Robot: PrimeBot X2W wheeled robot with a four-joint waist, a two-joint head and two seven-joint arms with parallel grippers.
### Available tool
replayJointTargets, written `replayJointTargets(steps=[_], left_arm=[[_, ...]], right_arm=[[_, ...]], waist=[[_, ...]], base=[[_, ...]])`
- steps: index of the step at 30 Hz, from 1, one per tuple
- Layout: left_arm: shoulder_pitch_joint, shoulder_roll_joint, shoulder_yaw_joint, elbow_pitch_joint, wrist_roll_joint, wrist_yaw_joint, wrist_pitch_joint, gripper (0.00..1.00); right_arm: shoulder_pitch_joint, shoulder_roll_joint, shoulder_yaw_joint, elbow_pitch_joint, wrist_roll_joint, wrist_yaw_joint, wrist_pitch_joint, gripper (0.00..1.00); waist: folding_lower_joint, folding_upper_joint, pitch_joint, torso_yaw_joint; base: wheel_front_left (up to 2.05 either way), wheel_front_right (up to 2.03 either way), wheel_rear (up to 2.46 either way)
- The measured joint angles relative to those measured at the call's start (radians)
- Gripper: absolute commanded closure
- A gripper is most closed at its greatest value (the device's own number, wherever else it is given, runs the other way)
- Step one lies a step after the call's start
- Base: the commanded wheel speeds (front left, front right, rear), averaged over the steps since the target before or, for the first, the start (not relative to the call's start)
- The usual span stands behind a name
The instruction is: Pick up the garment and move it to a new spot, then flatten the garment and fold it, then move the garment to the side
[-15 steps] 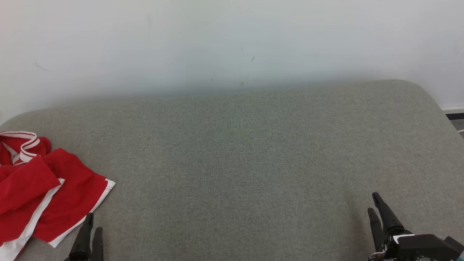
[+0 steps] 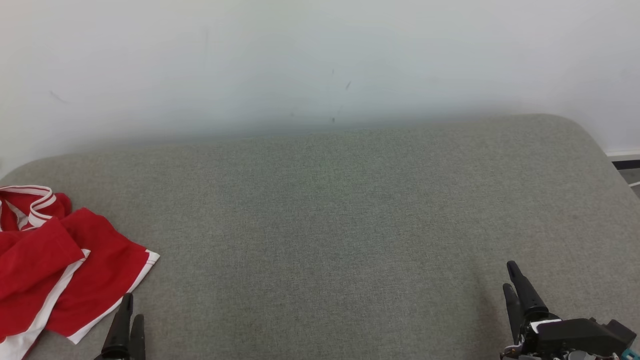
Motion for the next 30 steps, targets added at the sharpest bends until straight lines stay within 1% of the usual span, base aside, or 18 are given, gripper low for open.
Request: replayJointTargets(steps=[5, 11, 19, 25, 30], left_arm=[[0.0, 0.005, -0.015, 0.001, 0.042, 0.009, -0.02, 0.0], [0.0, 0.009, -0.027, 0.007, 0.092, 0.034, -0.04, 0.0], [-0.003, 0.013, -0.051, 0.016, 0.179, 0.07, -0.072, 0.0], [-0.003, 0.021, -0.066, 0.019, 0.247, 0.088, -0.093, 0.0], [-0.004, 0.027, -0.083, 0.02, 0.3, 0.098, -0.108, 0.0]], right_arm=[[-0.001, -0.003, 0.018, 0.002, -0.039, -0.009, -0.022, 0.0], [-0.002, -0.014, 0.052, 0.007, -0.105, -0.027, -0.044, 0.0], [-0.018, -0.036, 0.091, 0.017, -0.203, -0.062, -0.075, 0.0], [-0.021, -0.052, 0.125, 0.025, -0.288, -0.086, -0.093, 0.0], [-0.021, -0.059, 0.136, 0.028, -0.339, -0.1, -0.111, 0.0]], waist=[[0.0, -0.0001, -0.004, -0.002], [0.0, 0.0, -0.009, -0.004], [0.0, 0.0, -0.016, -0.003], [0.0, 0.0, -0.025, 0.003], [0.0, 0.0, -0.03, 0.008]], base=[[0.0, 0.0, 0.0], [0.0, 0.0, 0.0], [0.0, 0.0, 0.0], [0.0, 0.0, 0.0], [0.0, 0.0, 0.0]])
